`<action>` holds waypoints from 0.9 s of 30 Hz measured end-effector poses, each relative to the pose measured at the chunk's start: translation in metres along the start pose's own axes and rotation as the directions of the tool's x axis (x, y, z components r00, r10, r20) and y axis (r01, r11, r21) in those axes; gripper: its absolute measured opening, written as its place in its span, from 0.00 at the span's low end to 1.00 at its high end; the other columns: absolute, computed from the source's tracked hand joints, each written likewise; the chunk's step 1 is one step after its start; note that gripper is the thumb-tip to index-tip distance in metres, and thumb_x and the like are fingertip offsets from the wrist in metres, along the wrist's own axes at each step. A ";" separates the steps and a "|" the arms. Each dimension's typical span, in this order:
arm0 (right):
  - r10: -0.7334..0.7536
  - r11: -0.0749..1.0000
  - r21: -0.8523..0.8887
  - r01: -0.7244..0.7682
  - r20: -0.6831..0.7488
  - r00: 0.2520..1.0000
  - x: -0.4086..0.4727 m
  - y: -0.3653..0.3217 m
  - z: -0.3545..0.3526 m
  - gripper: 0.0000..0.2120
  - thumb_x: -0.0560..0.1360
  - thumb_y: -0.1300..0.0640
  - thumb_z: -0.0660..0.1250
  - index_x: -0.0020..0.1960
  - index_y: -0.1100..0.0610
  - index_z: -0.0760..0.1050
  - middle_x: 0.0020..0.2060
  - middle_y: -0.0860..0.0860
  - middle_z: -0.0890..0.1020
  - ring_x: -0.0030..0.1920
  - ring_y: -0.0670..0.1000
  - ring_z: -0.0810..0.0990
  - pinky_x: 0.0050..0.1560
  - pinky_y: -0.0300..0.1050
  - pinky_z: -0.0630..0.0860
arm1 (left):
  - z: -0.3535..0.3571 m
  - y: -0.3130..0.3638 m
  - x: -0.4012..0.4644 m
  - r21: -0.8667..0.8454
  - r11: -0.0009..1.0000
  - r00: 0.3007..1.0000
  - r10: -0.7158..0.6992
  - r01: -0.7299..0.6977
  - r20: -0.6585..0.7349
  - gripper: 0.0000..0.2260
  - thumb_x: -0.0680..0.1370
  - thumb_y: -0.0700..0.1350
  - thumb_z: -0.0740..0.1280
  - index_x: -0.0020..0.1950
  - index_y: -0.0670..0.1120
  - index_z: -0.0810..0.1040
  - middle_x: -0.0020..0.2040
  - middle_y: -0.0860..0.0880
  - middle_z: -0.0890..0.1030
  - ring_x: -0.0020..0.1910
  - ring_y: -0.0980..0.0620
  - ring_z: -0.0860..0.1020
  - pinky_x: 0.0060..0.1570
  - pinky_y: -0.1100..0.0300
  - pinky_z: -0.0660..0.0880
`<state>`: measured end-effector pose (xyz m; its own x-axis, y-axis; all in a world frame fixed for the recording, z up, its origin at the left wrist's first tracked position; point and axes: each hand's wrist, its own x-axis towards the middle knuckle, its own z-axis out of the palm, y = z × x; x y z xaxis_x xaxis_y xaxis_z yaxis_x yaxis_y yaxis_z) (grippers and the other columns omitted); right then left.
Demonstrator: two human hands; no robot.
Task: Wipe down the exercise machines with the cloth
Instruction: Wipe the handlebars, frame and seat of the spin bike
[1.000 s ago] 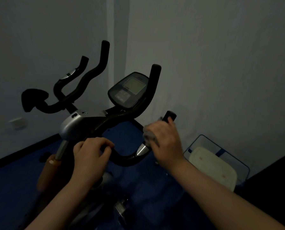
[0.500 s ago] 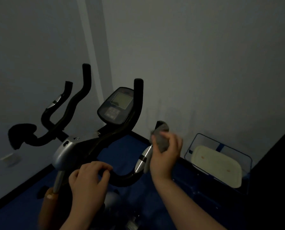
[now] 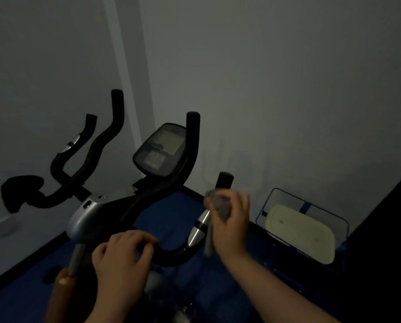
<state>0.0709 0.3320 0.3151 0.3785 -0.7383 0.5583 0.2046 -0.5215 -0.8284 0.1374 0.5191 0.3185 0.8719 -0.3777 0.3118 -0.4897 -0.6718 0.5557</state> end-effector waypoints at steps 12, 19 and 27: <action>-0.284 0.831 -0.449 0.329 0.166 0.944 0.052 -0.010 -0.021 0.08 0.70 0.56 0.75 0.50 0.53 0.83 0.46 0.49 0.75 0.42 0.48 0.76 0.36 0.36 0.72 | 0.001 -0.001 -0.001 0.015 1.000 1.000 0.001 -0.001 0.001 0.13 0.73 0.44 0.72 0.38 0.63 0.76 0.43 0.65 0.77 0.50 0.63 0.69 0.53 0.59 0.53; -0.171 0.808 -0.468 0.357 0.393 0.903 0.024 -0.013 -0.014 0.10 0.73 0.45 0.71 0.47 0.51 0.82 0.42 0.45 0.70 0.38 0.48 0.73 0.31 0.41 0.71 | -0.001 -0.001 -0.002 -0.037 0.999 1.000 -0.014 0.015 0.010 0.11 0.75 0.45 0.69 0.40 0.62 0.77 0.45 0.64 0.78 0.52 0.63 0.69 0.56 0.59 0.54; -0.227 0.758 -0.387 0.524 0.597 0.769 -0.030 -0.025 -0.010 0.19 0.77 0.40 0.59 0.51 0.53 0.81 0.44 0.47 0.69 0.45 0.47 0.70 0.33 0.39 0.70 | 0.000 -0.003 -0.005 -0.155 0.988 0.998 -0.019 0.009 -0.060 0.12 0.77 0.42 0.67 0.41 0.61 0.76 0.42 0.64 0.77 0.47 0.65 0.70 0.54 0.61 0.55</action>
<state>0.0453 0.3629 0.3198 0.7837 -0.1942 0.5900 0.0041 -0.9482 -0.3175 0.1348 0.5228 0.3153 0.8792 -0.3260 0.3473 -0.4759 -0.5683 0.6712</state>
